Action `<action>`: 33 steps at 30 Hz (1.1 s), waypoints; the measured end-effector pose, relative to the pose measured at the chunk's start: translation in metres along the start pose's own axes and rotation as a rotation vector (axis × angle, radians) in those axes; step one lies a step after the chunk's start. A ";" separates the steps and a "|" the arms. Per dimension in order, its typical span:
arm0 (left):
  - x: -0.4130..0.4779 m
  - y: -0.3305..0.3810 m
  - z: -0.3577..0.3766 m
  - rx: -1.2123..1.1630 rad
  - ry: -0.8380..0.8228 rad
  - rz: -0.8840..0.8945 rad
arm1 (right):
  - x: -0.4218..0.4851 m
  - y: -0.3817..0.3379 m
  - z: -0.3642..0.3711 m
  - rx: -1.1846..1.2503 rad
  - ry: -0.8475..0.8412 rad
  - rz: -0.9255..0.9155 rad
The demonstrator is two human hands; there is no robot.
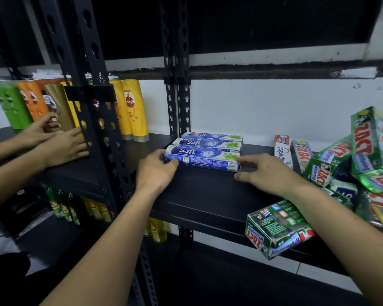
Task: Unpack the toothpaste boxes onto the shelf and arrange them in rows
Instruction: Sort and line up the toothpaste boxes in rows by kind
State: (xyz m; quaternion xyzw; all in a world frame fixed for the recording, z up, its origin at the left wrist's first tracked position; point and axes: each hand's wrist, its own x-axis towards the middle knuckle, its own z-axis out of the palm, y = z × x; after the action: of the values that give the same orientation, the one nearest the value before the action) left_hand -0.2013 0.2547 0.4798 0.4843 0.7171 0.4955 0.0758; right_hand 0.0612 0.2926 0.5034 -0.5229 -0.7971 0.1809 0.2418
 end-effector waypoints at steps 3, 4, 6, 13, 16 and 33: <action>0.000 0.001 0.000 0.008 0.012 0.000 | -0.001 -0.001 -0.001 -0.020 0.002 -0.009; 0.000 0.001 0.000 0.008 0.013 0.000 | -0.001 -0.001 0.000 -0.020 0.003 -0.006; -0.001 0.002 -0.001 0.004 0.007 0.006 | 0.000 0.000 0.000 -0.025 0.013 -0.001; -0.001 0.003 -0.001 -0.005 -0.024 0.020 | -0.001 0.000 -0.001 -0.048 0.017 0.005; -0.002 0.003 -0.001 -0.010 -0.023 0.013 | -0.001 -0.001 -0.001 -0.051 0.008 0.003; -0.033 0.020 -0.008 -0.012 0.045 0.169 | -0.044 -0.023 -0.046 -0.184 0.170 -0.184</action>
State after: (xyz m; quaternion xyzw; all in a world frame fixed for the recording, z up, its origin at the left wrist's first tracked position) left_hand -0.1764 0.2255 0.4874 0.5315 0.6721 0.5152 0.0204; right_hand 0.0853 0.2451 0.5451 -0.4812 -0.8315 0.0393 0.2750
